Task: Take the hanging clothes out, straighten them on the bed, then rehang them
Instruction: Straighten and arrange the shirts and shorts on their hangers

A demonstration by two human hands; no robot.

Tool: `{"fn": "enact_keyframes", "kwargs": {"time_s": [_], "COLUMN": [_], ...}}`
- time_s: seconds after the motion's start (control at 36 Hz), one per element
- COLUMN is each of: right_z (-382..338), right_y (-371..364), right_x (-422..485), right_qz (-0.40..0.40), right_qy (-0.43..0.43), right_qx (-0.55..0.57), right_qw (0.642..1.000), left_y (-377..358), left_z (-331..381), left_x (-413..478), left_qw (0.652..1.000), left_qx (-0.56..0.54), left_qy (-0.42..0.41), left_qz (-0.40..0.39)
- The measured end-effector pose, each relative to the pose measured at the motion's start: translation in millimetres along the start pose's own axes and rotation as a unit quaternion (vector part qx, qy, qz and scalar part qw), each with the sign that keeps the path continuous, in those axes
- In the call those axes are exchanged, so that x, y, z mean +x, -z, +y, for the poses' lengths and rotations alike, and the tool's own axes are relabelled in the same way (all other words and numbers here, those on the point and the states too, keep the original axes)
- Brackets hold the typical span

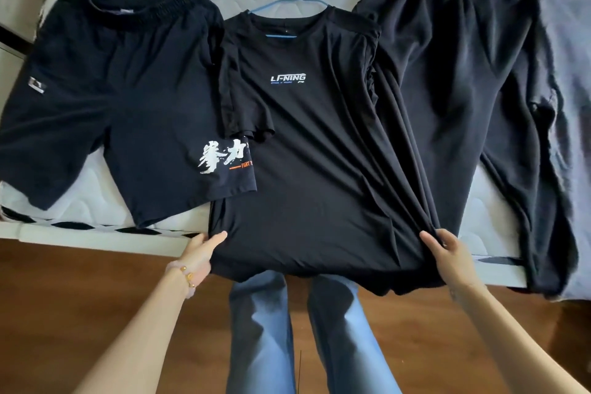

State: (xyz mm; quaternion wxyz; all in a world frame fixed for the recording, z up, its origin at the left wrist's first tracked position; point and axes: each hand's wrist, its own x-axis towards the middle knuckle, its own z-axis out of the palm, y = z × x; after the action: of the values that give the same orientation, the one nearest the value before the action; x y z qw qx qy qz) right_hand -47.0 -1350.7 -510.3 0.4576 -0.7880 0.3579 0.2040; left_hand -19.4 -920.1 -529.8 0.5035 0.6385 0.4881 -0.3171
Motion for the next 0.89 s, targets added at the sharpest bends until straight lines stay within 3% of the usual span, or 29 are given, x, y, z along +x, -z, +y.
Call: {"fn": "enact_keyframes", "kwargs": {"time_s": [0.08,0.17,0.39,0.47,0.56,0.72,0.89], "right_z": [8,10,14,18,24,25,26], "right_y": [4,6,3,0,-2,3,3], "right_x": [8,14,21,18,15,16,21], "right_qz": [0.005,0.016,0.036,0.031,0.027,0.037,0.024], "right_qy": [-0.011,-0.018,-0.026,-0.030,-0.029,-0.054,-0.077], "right_qx": [-0.012,-0.028,-0.138,-0.150,-0.134,-0.127,-0.202], "right_qw": [1.000,0.999,0.989,0.988,0.990,0.990,0.976], "left_y": [8,23,62,62,65,67,64], "left_z": [2,-1,-12,1,8,0,-23], "left_x": [-3,1,36,24,12,3,11], "left_qw": [0.999,0.999,0.965,0.956,0.963,0.991,0.932], "left_qx": [-0.036,0.006,0.241,0.265,0.236,0.039,0.274], "left_qy": [-0.004,-0.023,-0.073,-0.071,-0.067,-0.067,-0.080], "left_qz": [-0.038,-0.049,0.073,0.099,0.112,0.114,0.221]}}
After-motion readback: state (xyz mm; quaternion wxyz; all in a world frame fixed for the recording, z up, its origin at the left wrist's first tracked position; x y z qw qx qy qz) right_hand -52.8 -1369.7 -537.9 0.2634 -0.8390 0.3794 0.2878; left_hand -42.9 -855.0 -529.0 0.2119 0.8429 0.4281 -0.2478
